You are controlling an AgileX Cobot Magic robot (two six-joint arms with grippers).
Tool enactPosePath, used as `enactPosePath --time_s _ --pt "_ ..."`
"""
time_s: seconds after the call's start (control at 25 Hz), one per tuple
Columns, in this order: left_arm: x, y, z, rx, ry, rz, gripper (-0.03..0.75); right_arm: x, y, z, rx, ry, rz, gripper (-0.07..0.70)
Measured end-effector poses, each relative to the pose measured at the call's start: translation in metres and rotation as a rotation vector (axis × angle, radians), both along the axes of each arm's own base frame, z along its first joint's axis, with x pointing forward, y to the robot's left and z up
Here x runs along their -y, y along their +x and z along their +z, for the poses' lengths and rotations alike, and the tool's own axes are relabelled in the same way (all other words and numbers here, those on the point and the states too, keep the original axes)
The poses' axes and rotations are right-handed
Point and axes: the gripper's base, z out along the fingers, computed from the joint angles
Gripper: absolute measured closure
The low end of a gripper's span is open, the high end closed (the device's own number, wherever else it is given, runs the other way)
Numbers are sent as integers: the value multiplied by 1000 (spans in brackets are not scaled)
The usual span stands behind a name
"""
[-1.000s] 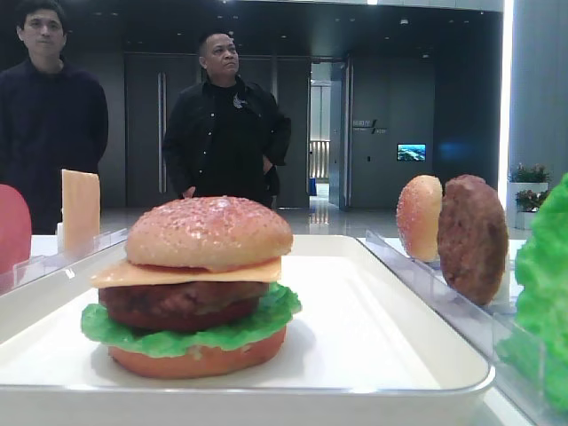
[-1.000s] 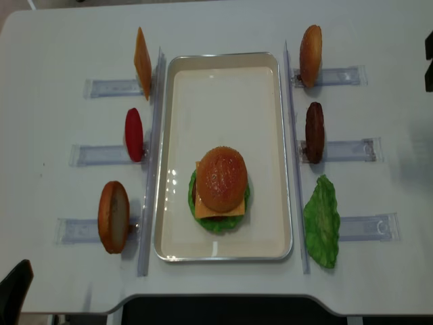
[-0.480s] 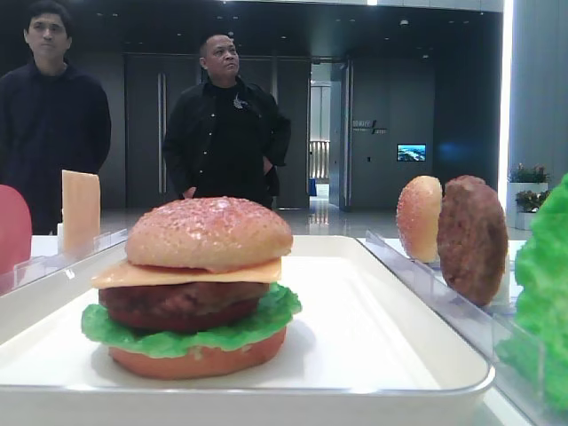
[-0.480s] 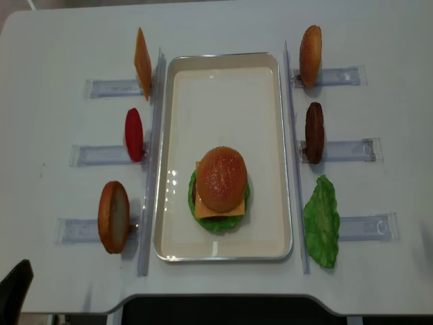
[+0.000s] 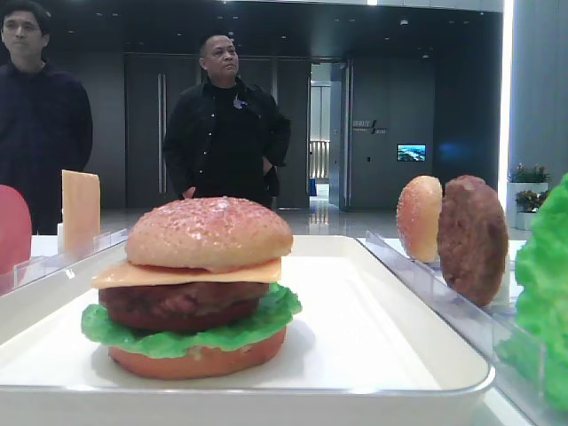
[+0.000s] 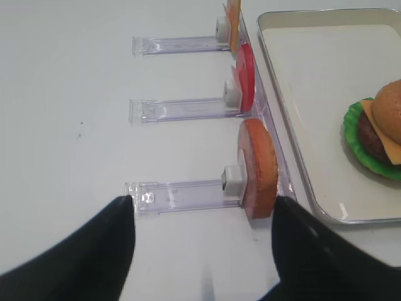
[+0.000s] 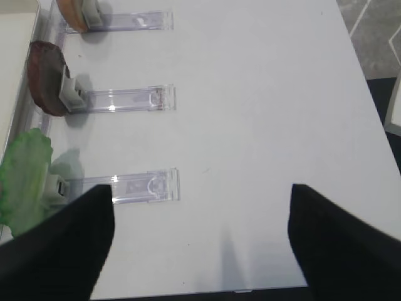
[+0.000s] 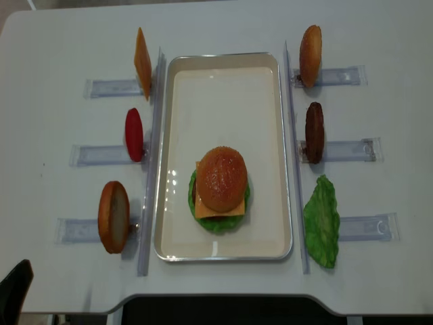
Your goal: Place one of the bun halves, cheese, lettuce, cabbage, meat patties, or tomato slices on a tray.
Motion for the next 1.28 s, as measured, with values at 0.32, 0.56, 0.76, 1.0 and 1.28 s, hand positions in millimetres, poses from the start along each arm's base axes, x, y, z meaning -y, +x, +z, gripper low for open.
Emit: enactPosePath --time_s 0.32,0.56,0.76,1.0,1.28 --pt "0 0 0 0 0 0 199 0 -27 -27 96 -5 4 90" --pt "0 0 0 0 0 0 199 0 -32 -44 126 -14 11 90" --pt "0 0 0 0 0 0 199 0 -32 -43 133 -19 14 90" --pt "0 0 0 0 0 0 199 -1 -26 -49 158 -17 23 90" --pt "0 0 0 0 0 0 199 -1 -25 -48 170 -18 25 90"
